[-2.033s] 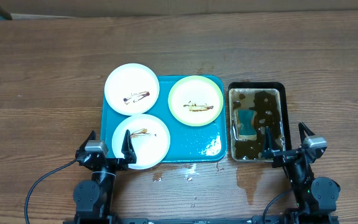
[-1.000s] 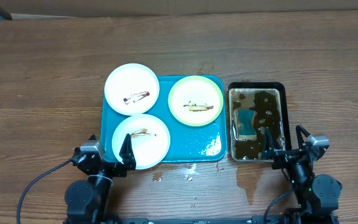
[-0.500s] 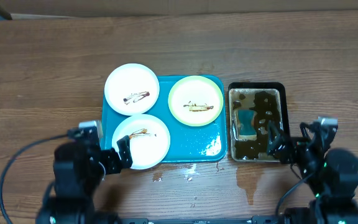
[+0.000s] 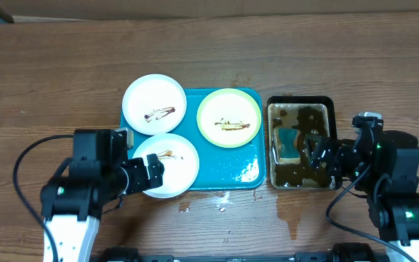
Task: Clean dirty plates on tray and stack at the side
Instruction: 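Move the left gripper to the front white plate's left rim and grasp it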
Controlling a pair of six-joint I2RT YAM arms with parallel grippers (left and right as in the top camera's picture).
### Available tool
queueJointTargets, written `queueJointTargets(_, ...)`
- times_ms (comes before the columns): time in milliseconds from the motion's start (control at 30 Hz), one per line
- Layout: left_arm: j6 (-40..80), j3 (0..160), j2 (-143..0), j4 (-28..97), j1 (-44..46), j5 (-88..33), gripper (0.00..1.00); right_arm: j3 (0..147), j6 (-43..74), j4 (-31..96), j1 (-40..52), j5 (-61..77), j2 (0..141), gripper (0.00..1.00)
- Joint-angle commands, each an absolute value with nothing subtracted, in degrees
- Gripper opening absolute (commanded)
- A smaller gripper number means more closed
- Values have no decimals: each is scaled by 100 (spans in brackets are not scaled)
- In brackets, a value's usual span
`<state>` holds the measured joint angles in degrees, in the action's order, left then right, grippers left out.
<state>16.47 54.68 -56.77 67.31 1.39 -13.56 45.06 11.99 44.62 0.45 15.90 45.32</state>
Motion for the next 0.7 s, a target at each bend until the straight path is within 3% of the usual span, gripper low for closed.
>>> queueJointTargets(0,2418,5330,-6119,6976,130,-1413,100,4615,1203,4442,25,1682,4606,99)
queueJointTargets(233,3140,4932,-7048,7002,130,-1288,98,4615,1205,4497,25,1682,4762,95)
queueJointTargets(433,3352,4890,-7804,6731,130,-1103,88,4615,1205,4580,25,1682,4825,95)
queueJointTargets(500,3347,4890,-8038,6528,130,-1098,81,4615,1205,4574,25,1682,4825,95)
queueJointTargets(600,3345,4890,-8364,6204,130,-1096,61,4615,1205,4584,25,1682,4825,95)
queueJointTargets(667,3347,4890,-8525,6077,130,-1100,57,4615,1205,4582,25,1682,4825,95)
